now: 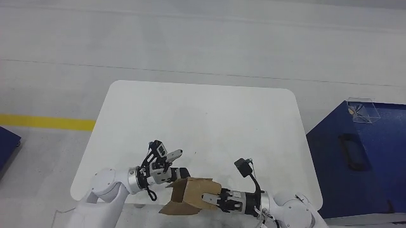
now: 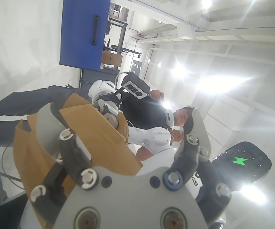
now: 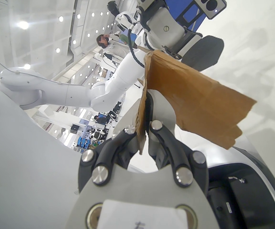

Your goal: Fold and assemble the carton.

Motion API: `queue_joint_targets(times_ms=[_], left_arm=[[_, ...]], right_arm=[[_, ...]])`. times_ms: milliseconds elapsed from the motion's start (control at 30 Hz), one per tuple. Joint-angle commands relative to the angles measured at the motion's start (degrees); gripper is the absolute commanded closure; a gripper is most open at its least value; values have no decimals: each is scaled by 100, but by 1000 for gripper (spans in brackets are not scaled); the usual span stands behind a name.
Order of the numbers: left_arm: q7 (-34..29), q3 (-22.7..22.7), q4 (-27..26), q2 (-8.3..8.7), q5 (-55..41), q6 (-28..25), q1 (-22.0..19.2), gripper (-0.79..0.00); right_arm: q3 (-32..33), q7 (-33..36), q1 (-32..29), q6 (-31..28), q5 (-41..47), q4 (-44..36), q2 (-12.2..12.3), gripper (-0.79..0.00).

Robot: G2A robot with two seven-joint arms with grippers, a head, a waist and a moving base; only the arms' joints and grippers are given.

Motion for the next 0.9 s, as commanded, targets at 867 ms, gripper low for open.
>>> queue_joint_targets(times_ms=[867], left_arm=[[285,-586,-3070,537,5339,321,1000,-720]], right_arm=[[228,224,-4,246,400,-260,167,0]])
